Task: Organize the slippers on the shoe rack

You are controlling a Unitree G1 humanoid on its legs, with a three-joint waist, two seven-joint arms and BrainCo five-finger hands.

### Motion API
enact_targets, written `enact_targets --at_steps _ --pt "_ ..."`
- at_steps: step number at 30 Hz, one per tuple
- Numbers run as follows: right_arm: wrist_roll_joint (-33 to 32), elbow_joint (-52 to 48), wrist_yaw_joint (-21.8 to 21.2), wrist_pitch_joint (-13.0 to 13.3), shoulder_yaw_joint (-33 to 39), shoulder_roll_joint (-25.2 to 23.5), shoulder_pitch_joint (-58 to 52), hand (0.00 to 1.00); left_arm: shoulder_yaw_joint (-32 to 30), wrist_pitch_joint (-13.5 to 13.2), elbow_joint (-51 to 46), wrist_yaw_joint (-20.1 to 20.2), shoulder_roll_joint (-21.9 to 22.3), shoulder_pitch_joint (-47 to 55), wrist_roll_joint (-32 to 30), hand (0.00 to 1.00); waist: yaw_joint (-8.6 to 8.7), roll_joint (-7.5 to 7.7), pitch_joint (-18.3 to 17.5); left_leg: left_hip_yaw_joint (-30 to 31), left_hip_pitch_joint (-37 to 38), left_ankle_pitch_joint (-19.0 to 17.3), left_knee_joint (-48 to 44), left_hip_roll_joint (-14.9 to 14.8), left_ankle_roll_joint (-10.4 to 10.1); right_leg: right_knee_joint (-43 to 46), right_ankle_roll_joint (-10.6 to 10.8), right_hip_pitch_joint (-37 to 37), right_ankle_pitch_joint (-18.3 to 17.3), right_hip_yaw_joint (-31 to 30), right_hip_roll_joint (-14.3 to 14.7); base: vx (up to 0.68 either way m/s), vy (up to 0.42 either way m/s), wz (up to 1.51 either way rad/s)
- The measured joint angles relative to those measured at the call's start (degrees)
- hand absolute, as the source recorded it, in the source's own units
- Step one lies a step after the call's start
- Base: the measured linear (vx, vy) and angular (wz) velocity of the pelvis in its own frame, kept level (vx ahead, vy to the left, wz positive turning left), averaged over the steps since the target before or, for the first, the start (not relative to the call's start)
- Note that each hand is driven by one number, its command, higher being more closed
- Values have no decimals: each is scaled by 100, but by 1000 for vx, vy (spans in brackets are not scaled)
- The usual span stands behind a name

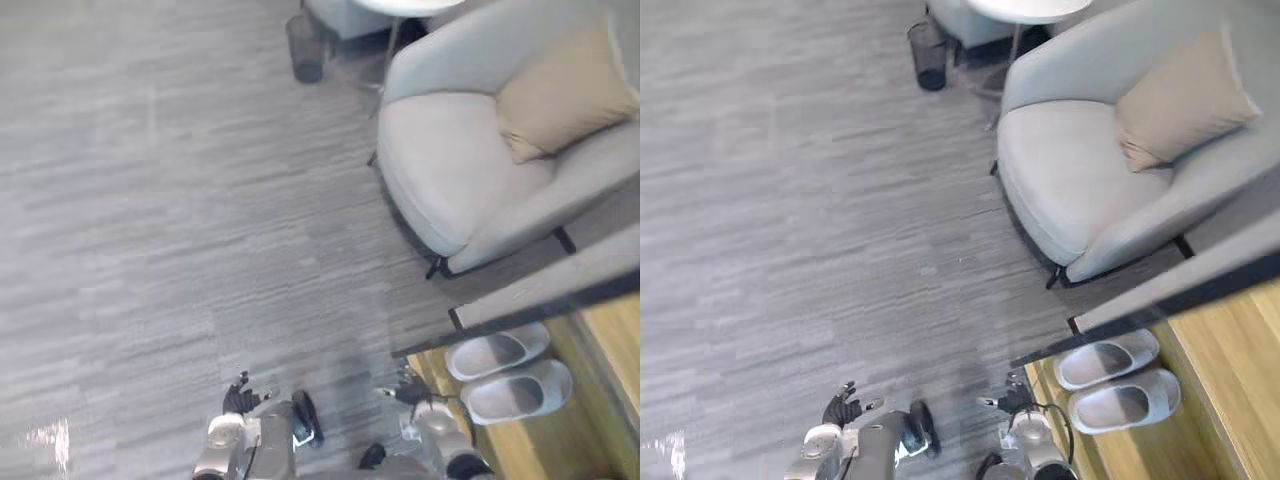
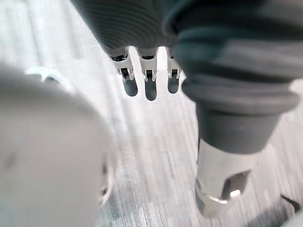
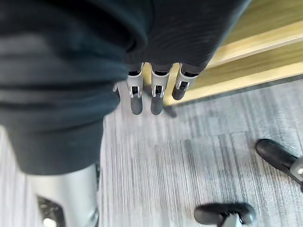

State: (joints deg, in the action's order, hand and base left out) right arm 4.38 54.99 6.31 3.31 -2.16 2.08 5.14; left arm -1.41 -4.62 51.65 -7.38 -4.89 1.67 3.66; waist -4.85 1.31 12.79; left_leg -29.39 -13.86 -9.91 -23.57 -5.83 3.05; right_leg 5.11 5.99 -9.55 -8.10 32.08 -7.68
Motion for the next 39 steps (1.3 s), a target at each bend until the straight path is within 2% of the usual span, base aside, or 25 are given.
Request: enact_targets --at_steps 2,4,5,6,7,9,11,12,13,15,18,20,21,23,26,27,28,29,30,32,33,35,36,38,39 --pt "17 16 -18 -1 -82 -14 -13 0 -167 4 33 -14 27 58 -17 0 -25 -8 5 7 313 -109 109 0 107 527 19 -83 8 -6 -47 195 66 28" --pt "28 -3 -29 7 -164 7 -108 0 -146 -4 180 -12 25 130 -35 0 33 -11 -38 249 895 -398 465 -14 -10 3248 17 689 184 -154 -646 183 113 40" --pt "35 -1 -37 7 -182 6 -116 0 -142 1 201 -11 28 128 -34 0 58 4 -30 341 960 -499 511 13 -26 3698 -48 871 130 -240 -744 165 -7 61" --pt "75 0 -70 -2 -276 -33 -108 0 -157 4 201 -13 -67 99 -42 0 123 171 20 508 1104 -616 542 111 33 4383 -150 1307 -249 -604 -884 137 -40 64" --pt "76 0 -73 -2 -282 -39 -184 0 -174 10 234 -17 -80 102 -41 0 161 202 13 640 1246 -632 594 115 2 4343 -168 1586 -566 -642 -840 176 -54 60" --pt "75 5 -71 2 -282 -21 -280 0 -190 17 251 -23 -48 107 -76 0 182 165 35 831 1458 -665 738 100 -51 3770 -202 1992 -700 -685 -678 195 -80 52" --pt "67 -26 -75 23 -294 25 -276 0 -188 29 272 -21 -3 44 -86 0 235 79 64 1101 1526 -707 831 23 -137 2687 -169 2344 -600 -942 -287 223 -118 81" --pt "62 -9 -65 12 -254 47 -269 0 -154 33 351 -14 -28 4 -132 0 286 113 66 1448 1595 -748 995 96 -309 1206 -87 2378 -35 -1352 -5 252 -167 121" --pt "63 -2 -64 11 -250 50 -317 0 -157 33 359 -16 -47 5 -136 0 289 185 41 1648 1661 -818 995 187 -417 896 -131 2382 268 -1597 -10 336 -222 131" --pt "64 5 -67 2 -249 169 -366 0 -162 32 364 -25 -1 5 -137 0 320 129 -35 2102 1722 -1015 858 143 -553 1259 -408 2343 474 -1717 54 384 -215 100" --pt "63 -1 -60 0 -225 250 -265 0 -180 27 350 -24 153 129 -133 0 287 -199 -116 2291 1517 -995 537 -139 -739 1534 -542 2317 61 -1260 100 498 -192 79" --pt "57 5 -66 -63 -257 235 -283 0 -265 37 287 -19 158 84 -119 0 279 -269 -44 2124 892 -667 -1245 -512 -986 1077 -569 1608 -80 -931 240 586 -206 65" --pt "45 4 -64 -62 -277 200 -287 0 -315 35 261 -21 160 77 -109 0 248 -250 -14 2047 737 -622 -1667 -628 -990 942 -575 1412 -87 -908 255 459 -126 36" --pt "-2 -4 -38 -57 -312 81 -268 0 -448 -7 21 -19 122 31 -73 0 108 -76 100 1365 122 -793 -2981 -1016 -656 385 -553 536 -125 -811 248 416 -62 24" --pt "-4 -5 -2 -50 -310 69 -102 0 -574 -11 -149 -17 56 6 -44 0 78 56 164 965 -556 -879 -2645 -1024 -498 129 -403 191 -190 -705 78 382 96 16" --pt "-4 -8 42 -49 -277 74 1 0 -676 -14 -205 -23 44 -61 37 0 59 67 208 692 -1004 -647 -1509 -952 -389 131 -267 58 -252 -527 -65 522 301 22" --pt "-4 -15 56 -45 -263 73 -9 0 -676 -14 -231 -23 30 -58 40 0 41 28 188 535 -1010 24 -510 -849 -264 147 5 -74 -342 -430 -135 443 271 24" --pt "-2 5 57 -45 -246 87 -2 0 -682 -23 -260 -1 32 -62 118 0 9 87 226 527 -1035 336 -535 -767 -19 161 140 -139 -408 -438 -155 542 270 56" --pt "0 -3 59 -52 -298 -60 5 0 -700 -45 -285 -26 -99 -185 95 0 -19 428 241 489 -976 257 -445 -416 71 54 120 -231 -331 -389 -378 544 232 63" --pt "0 -5 60 -40 -307 -156 137 0 -814 -58 -257 -15 -138 -190 135 0 -132 485 236 543 -1002 174 -500 -359 189 -67 80 -258 180 -368 -322 504 236 50" --pt "7 -13 56 -15 -307 -186 228 0 -904 -6 -250 -26 -145 -149 105 0 -195 483 233 541 -859 61 -563 -291 299 19 281 -395 634 -403 -353 457 259 36" --pt "12 -4 52 24 -308 -208 238 0 -940 7 -206 -28 -138 -3 100 0 -193 427 238 575 -437 -277 -505 -233 203 845 489 -401 788 -497 -555 482 281 37" --pt "12 -5 41 27 -323 -220 180 0 -924 15 -95 -26 -172 96 92 0 -167 378 224 740 -77 -620 -486 -157 112 2275 461 -90 969 -694 -846 373 198 54" --pt "15 9 -1 7 -328 -212 79 0 -873 66 47 -34 -228 136 83 0 -102 326 259 978 341 -935 -424 -69 158 4453 9 779 488 -1071 -1004 376 122 58" --pt "15 8 -7 6 -331 -212 77 0 -874 69 56 -35 -230 155 84 0 -102 324 260 988 432 -951 -384 -61 155 4653 -55 904 388 -1100 -997 331 33 36"
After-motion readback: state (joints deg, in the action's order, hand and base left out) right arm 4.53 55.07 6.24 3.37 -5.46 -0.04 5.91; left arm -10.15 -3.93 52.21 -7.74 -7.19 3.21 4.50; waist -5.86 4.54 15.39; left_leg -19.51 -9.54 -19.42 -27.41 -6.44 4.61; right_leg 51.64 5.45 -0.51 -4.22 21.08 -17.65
